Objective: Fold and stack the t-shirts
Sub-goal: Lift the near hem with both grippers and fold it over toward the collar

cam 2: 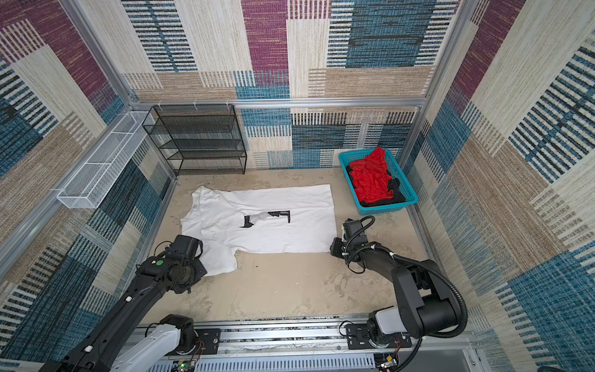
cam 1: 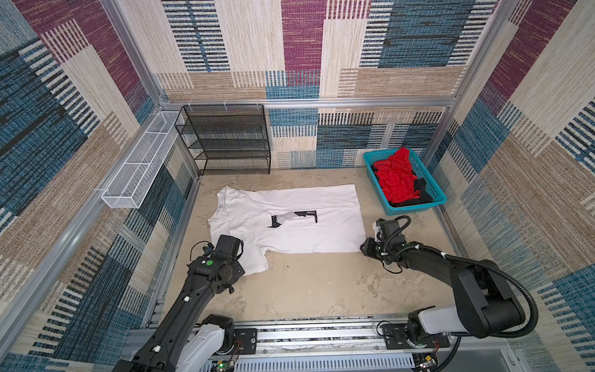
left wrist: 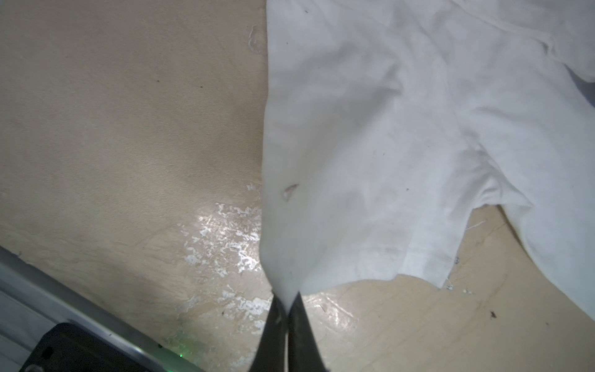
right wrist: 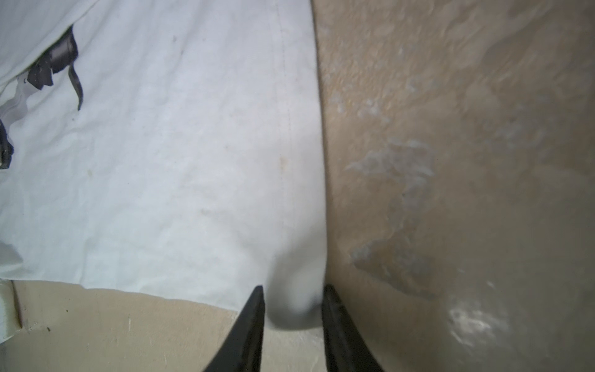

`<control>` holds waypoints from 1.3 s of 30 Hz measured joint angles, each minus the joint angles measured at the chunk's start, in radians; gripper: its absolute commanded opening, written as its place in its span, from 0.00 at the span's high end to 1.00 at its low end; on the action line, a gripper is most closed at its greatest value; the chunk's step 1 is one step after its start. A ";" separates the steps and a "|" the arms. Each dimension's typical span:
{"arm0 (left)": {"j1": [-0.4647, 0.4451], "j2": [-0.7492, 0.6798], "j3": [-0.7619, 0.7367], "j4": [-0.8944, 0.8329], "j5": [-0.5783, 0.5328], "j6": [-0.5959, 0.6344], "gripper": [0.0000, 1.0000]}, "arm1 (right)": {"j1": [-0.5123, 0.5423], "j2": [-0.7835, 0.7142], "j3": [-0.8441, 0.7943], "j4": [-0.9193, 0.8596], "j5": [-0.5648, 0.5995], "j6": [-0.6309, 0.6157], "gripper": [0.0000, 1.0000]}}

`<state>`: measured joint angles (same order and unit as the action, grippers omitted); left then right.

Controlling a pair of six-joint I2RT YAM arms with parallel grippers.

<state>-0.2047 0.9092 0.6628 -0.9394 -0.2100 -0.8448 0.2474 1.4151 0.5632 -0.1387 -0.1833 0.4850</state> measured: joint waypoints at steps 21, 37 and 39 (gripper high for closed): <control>0.001 -0.192 0.117 -0.158 -0.019 -0.051 1.00 | 0.000 -0.309 0.024 -0.259 -0.013 0.000 1.00; 0.013 -0.139 0.222 -0.218 -0.063 -0.018 1.00 | -0.001 -0.344 0.114 -0.356 -0.012 0.034 1.00; 0.031 -0.090 0.252 -0.190 -0.071 0.006 1.00 | -0.007 -0.304 0.137 -0.351 -0.002 0.033 1.00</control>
<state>-0.1734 0.8188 0.9146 -1.1290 -0.2813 -0.8387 0.2401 1.1110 0.6998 -0.4900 -0.1848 0.5179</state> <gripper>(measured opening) 0.055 0.049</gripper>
